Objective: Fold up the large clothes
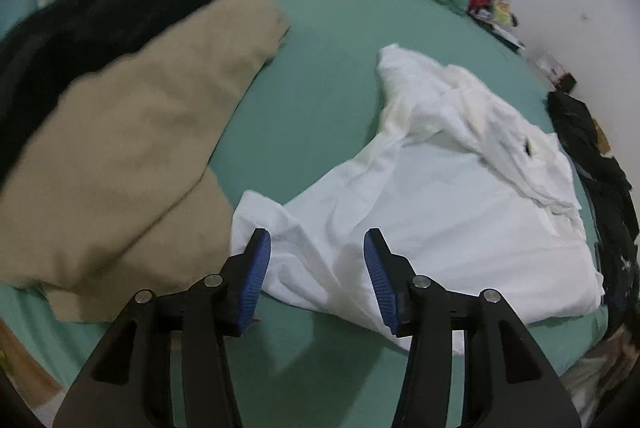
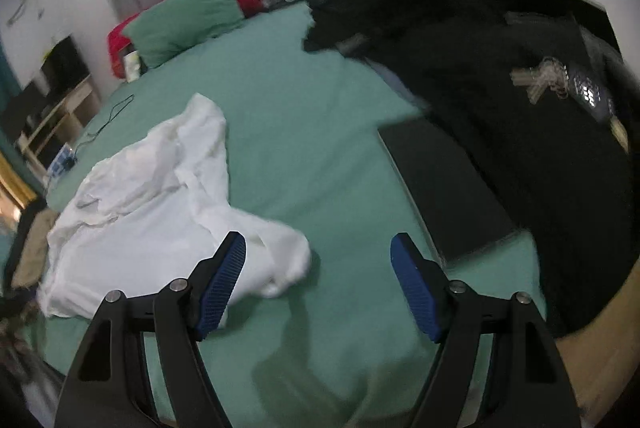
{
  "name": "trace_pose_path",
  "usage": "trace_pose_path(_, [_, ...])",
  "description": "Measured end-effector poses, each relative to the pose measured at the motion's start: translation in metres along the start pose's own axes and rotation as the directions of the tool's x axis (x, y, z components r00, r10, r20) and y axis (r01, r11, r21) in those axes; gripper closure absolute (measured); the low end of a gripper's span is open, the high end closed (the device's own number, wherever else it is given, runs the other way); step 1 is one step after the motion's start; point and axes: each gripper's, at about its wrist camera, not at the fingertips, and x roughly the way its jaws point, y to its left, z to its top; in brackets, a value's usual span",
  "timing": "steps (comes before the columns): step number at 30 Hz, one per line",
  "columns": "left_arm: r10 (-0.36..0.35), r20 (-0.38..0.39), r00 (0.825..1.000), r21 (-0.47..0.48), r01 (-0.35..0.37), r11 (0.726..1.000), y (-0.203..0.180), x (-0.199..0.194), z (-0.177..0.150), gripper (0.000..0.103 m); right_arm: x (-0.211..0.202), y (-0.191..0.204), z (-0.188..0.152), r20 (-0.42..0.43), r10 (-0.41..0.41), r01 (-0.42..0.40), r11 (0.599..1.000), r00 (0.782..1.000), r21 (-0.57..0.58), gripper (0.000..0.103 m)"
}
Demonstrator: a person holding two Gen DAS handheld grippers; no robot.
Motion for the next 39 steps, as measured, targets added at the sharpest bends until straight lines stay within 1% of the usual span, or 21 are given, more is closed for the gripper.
trace_pose_path(1, [-0.004,-0.010,1.000,-0.013,0.004,1.000,0.002,0.004,-0.001,0.051,0.003,-0.004,-0.003,-0.018,0.006,-0.005,1.000,1.000,0.014,0.028])
trace_pose_path(3, [0.004,-0.021,1.000,-0.004,-0.004,1.000,0.000,0.010,-0.002,0.049,0.014,-0.005,-0.008,-0.061,-0.001,0.002,1.000,0.998,0.017,0.028])
trace_pose_path(5, [0.020,-0.019,1.000,0.023,-0.019,1.000,-0.003,0.012,-0.003,0.045,0.026,-0.005,-0.012,-0.106,0.000,0.002,1.000,0.994,0.016,0.028])
trace_pose_path(7, [0.048,-0.018,0.999,0.075,-0.046,0.996,-0.012,0.016,-0.006,0.038,0.038,-0.001,-0.014,-0.129,0.001,-0.001,1.000,0.992,0.000,0.028])
trace_pose_path(9, [0.104,-0.006,0.995,0.144,-0.102,0.984,-0.024,0.020,-0.011,0.036,0.049,0.009,-0.016,-0.141,-0.047,0.040,0.998,0.989,-0.055,0.028])
trace_pose_path(11, [0.145,0.008,0.989,0.201,-0.144,0.969,-0.034,0.023,-0.016,0.032,0.057,0.022,-0.016,-0.123,-0.118,0.103,0.987,0.985,-0.126,0.028])
trace_pose_path(12, [0.164,0.017,0.986,0.228,-0.164,0.960,-0.038,0.024,-0.018,0.032,0.059,0.025,-0.016,-0.109,-0.131,0.114,0.983,0.985,-0.144,0.033])
trace_pose_path(13, [0.172,0.023,0.985,0.239,-0.173,0.956,-0.040,0.025,-0.019,0.032,0.060,0.030,-0.016,-0.094,-0.124,0.108,0.982,0.988,-0.157,0.059])
trace_pose_path(14, [0.166,0.020,0.986,0.233,-0.167,0.958,-0.039,0.024,-0.018,0.032,0.060,0.033,-0.016,-0.087,-0.101,0.086,0.983,0.991,-0.163,0.075])
trace_pose_path(15, [0.161,0.017,0.987,0.227,-0.160,0.961,-0.038,0.024,-0.018,0.033,0.060,0.036,-0.016,-0.091,-0.079,0.063,0.984,0.993,-0.168,0.100])
trace_pose_path(16, [0.146,0.009,0.989,0.220,-0.144,0.965,-0.036,0.022,-0.017,0.038,0.058,0.040,-0.016,-0.094,-0.068,0.051,0.983,0.993,-0.175,0.100])
trace_pose_path(17, [0.131,0.003,0.991,0.215,-0.129,0.968,-0.035,0.020,-0.016,0.059,0.054,0.042,-0.017,-0.089,-0.056,0.040,0.984,0.994,-0.176,0.100])
trace_pose_path(18, [0.118,-0.005,0.993,0.210,-0.114,0.971,-0.033,0.019,-0.017,0.069,0.050,0.043,-0.016,-0.085,-0.038,0.023,0.986,0.996,-0.167,0.100])
trace_pose_path(20, [0.096,-0.013,0.995,0.180,-0.092,0.979,-0.028,0.010,-0.015,0.096,0.037,0.042,-0.013,-0.058,0.000,-0.007,0.991,0.998,-0.135,0.100])
trace_pose_path(22, [0.055,-0.007,0.998,0.131,-0.054,0.990,-0.021,-0.002,-0.014,0.096,0.016,0.037,-0.008,0.008,-0.013,0.013,0.995,1.000,-0.098,0.100])
trace_pose_path(24, [0.051,0.024,0.998,0.124,-0.054,0.991,-0.021,-0.018,-0.013,0.097,-0.004,0.028,-0.004,0.056,-0.011,0.014,0.998,0.998,-0.060,0.100])
trace_pose_path(26, [0.052,0.067,0.996,0.146,-0.061,0.987,-0.026,-0.040,-0.015,0.097,-0.016,0.023,0.000,0.068,0.019,-0.017,0.999,0.997,-0.031,0.100])
trace_pose_path(28, [0.047,0.086,0.995,0.165,-0.061,0.984,-0.030,-0.058,-0.018,0.097,-0.025,0.023,0.004,0.068,0.041,-0.040,0.999,0.997,-0.024,0.100])
trace_pose_path(32, [0.037,0.144,0.989,0.182,-0.063,0.981,-0.032,-0.094,-0.018,0.098,-0.048,0.033,0.014,0.104,0.055,-0.048,0.996,0.993,-0.074,0.100])
trace_pose_path(35, [0.019,0.178,0.984,0.151,-0.046,0.987,-0.026,-0.116,-0.018,0.099,-0.071,0.042,0.025,0.162,0.048,-0.027,0.992,0.986,-0.126,0.100])
trace_pose_path(39, [0.013,0.204,0.979,0.113,-0.037,0.993,-0.017,-0.131,-0.018,0.099,-0.094,0.039,0.036,0.195,0.068,-0.039,0.988,0.978,-0.149,0.100])
